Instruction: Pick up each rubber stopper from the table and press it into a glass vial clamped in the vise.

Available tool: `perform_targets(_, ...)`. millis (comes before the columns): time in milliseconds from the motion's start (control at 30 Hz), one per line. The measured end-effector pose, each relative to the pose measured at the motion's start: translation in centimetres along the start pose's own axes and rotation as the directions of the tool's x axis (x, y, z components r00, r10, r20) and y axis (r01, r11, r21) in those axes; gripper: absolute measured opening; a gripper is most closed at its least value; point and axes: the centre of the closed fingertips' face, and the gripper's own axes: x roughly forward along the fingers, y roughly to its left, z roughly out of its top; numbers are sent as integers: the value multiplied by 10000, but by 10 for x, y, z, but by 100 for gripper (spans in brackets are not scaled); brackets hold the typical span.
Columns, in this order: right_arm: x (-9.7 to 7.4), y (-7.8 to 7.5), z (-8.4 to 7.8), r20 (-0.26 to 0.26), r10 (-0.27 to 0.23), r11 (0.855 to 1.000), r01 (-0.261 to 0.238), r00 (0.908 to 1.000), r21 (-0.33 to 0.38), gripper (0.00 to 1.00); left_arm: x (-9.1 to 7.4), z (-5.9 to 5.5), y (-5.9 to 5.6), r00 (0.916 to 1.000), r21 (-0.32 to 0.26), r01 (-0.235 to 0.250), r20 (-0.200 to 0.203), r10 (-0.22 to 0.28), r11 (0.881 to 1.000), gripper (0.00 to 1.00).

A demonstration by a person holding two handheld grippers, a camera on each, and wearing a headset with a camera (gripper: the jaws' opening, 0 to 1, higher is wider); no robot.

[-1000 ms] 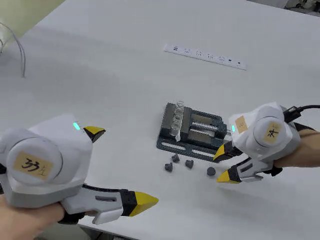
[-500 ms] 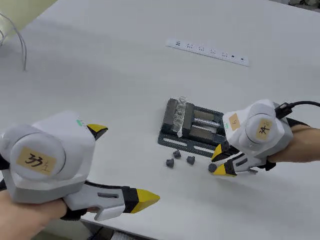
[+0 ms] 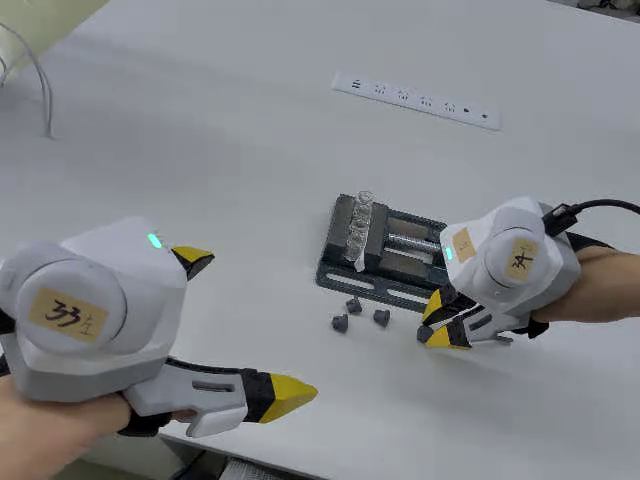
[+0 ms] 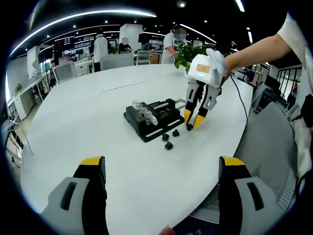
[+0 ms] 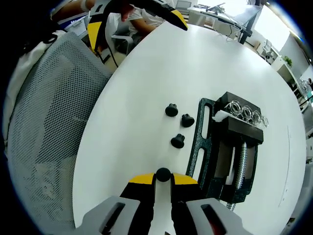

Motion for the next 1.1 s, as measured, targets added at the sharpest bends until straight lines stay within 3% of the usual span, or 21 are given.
perform_targets(633, -1, -2, 1, -139, 273, 9996, -273, 9995, 26, 7, 1, 1, 1, 10000, -45, 13, 71, -13, 10000, 95)
perform_targets(967, -21, -22, 21, 458, 122, 9989, -143, 9989, 451, 6, 2, 5, 5, 9999, 44, 43, 114, -43, 10000, 94)
perform_targets(1100, -27, -32, 27, 464, 102, 9991, -122, 9989, 413, 6, 3, 7, 4, 9999, 130, 106, 123, -107, 9999, 94)
